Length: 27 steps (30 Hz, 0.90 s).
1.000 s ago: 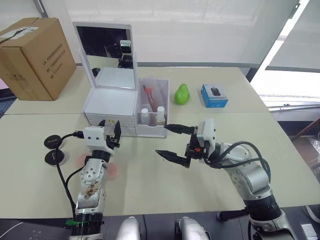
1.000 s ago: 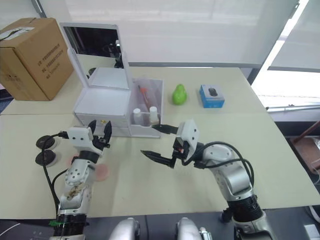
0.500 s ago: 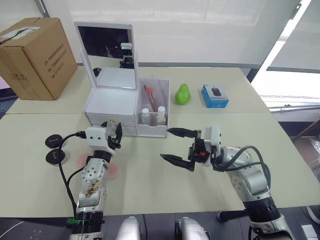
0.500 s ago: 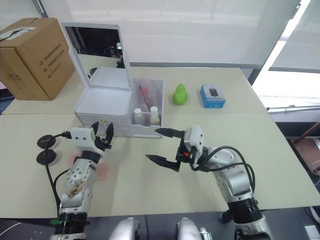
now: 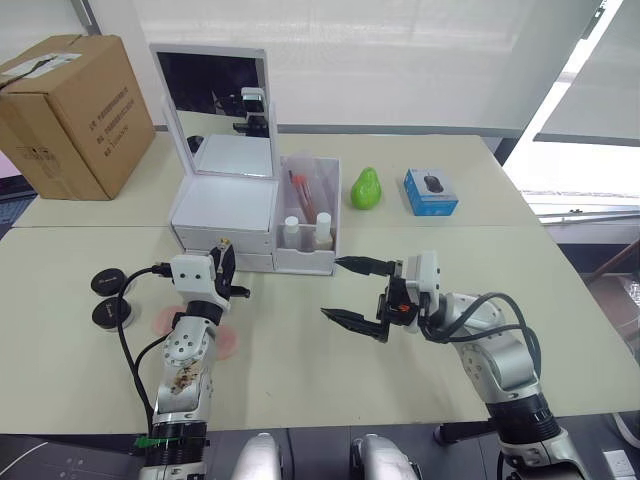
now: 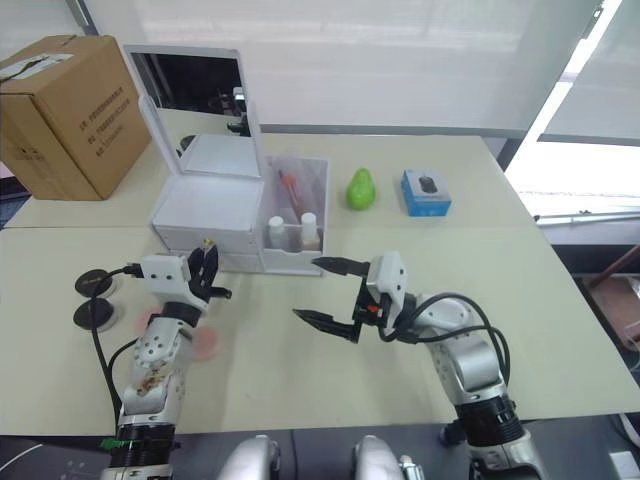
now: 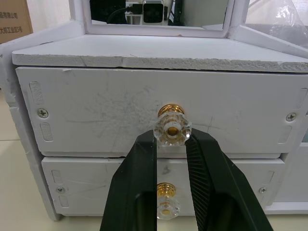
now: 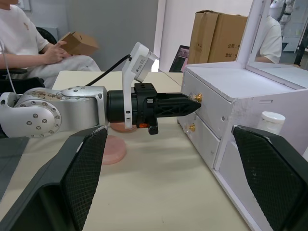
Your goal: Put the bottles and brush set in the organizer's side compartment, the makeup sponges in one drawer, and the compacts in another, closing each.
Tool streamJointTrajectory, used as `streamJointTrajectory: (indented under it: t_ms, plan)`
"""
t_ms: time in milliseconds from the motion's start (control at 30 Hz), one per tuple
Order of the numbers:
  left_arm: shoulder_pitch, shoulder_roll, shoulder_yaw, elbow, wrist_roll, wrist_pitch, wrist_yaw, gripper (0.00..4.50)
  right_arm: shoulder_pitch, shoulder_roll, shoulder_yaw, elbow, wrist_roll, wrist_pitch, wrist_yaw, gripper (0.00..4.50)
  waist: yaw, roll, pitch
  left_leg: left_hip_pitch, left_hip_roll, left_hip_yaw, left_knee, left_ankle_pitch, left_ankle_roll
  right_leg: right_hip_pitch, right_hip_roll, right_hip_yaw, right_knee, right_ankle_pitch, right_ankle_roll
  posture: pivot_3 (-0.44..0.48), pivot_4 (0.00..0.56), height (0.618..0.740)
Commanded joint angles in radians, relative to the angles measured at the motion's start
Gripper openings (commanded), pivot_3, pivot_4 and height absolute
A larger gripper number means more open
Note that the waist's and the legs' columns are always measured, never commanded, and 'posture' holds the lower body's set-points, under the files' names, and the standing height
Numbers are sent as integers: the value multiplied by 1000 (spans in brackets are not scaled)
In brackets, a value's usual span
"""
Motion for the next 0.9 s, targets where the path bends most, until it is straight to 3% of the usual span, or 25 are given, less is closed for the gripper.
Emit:
streamJointTrajectory:
  t_ms: [33,467,900]
  plan:
    - [-5,-3,-22,-30,-6,-38,-18,544,4,-2,-19,-20,-2,-21,-12,4500,0,0,0,0,0,0,0,0,0,0,0,0,0,0,0,0,150,728]
    - [371,28,-38,-360,-102,-34,-120,544,23,-2,-19,-36,-12,-17,-41,4500,-2,2,1,0,0,2,-1,0,0,-1,-2,0,-1,-4,-5,0,150,728]
    - [402,27,-29,-388,-114,1,-104,544,27,-4,-14,-32,-22,-24,-60,4500,-1,2,1,0,0,2,-1,0,0,-1,-2,0,-1,-4,-4,0,150,728]
